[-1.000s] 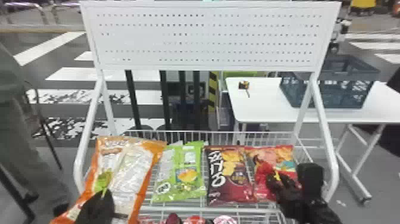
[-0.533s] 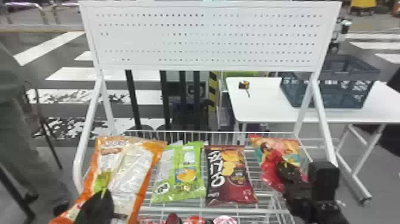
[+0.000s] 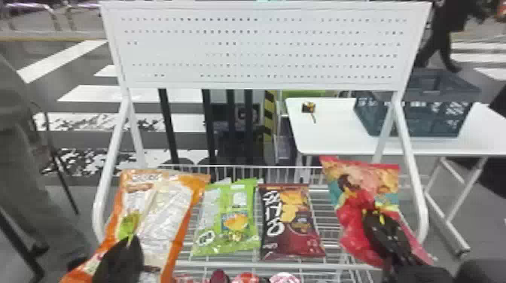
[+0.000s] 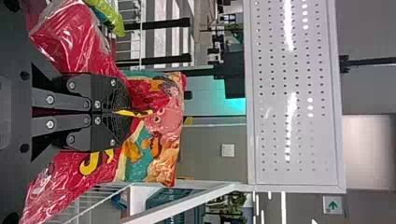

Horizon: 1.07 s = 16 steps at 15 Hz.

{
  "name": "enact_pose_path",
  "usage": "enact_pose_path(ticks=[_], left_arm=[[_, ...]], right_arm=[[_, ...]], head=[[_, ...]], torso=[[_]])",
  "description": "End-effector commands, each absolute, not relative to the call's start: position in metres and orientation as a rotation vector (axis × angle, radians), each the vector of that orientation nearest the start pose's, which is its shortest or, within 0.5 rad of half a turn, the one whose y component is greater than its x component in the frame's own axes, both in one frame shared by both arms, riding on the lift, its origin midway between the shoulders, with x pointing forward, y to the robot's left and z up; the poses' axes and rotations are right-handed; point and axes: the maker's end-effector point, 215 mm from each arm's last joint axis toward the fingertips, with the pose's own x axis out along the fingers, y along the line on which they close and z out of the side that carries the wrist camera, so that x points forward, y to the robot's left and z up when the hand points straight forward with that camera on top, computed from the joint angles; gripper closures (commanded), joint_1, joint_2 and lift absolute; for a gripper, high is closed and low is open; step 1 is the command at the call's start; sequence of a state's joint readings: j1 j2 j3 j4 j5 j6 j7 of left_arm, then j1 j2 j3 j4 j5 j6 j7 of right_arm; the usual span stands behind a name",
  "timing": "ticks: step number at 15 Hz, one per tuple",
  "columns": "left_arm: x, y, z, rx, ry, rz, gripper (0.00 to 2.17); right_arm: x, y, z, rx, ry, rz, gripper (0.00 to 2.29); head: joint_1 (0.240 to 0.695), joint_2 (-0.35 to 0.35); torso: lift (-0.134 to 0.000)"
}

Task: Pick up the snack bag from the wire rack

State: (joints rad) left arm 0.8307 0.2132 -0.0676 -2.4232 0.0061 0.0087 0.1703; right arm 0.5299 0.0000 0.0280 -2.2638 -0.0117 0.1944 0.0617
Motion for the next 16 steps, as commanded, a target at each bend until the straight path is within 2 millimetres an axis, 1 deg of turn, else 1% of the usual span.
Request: enact_pose_path(ticks=[1, 4, 7, 8, 12, 16], left_arm=[[0.362, 0.217, -0.265, 0.082, -0.016, -0.034, 1.88], [0.362, 0.217, -0.265, 0.082, -0.016, -0.035, 1.88], [0.362, 0.217, -0.263, 0.081, -0.020, -0.032, 1.88], [0.362, 0.217, -0.264, 0.081, -0.019, -0.032, 1.88], [0.362, 0.217, -0.262, 0.080, -0.023, -0.032, 1.88], [0.361, 0.217, -0.259, 0.081, -0.028, -0.031, 1.88]], right_arm=[[0.408, -0.204, -0.284, 0.041, 0.015, 0.080, 2.22], [0.376, -0.212, -0.292, 0.054, 0.050, 0.067, 2.22], [0.351, -0.212, -0.301, 0.040, 0.096, 0.067, 2.22], [0.347, -0.211, -0.304, 0.036, 0.106, 0.068, 2.22], [0.344, -0.209, -0.296, 0.020, 0.100, 0.072, 2.22], [0.344, -0.209, -0.295, 0.020, 0.098, 0.073, 2.22]], head=[[0.499, 0.000], [0.499, 0.000], [0.499, 0.000], [0.499, 0.000], [0.499, 0.000], [0.499, 0.000]], torso=[[0.000], [0.000], [0.000], [0.000], [0.000], [0.000]])
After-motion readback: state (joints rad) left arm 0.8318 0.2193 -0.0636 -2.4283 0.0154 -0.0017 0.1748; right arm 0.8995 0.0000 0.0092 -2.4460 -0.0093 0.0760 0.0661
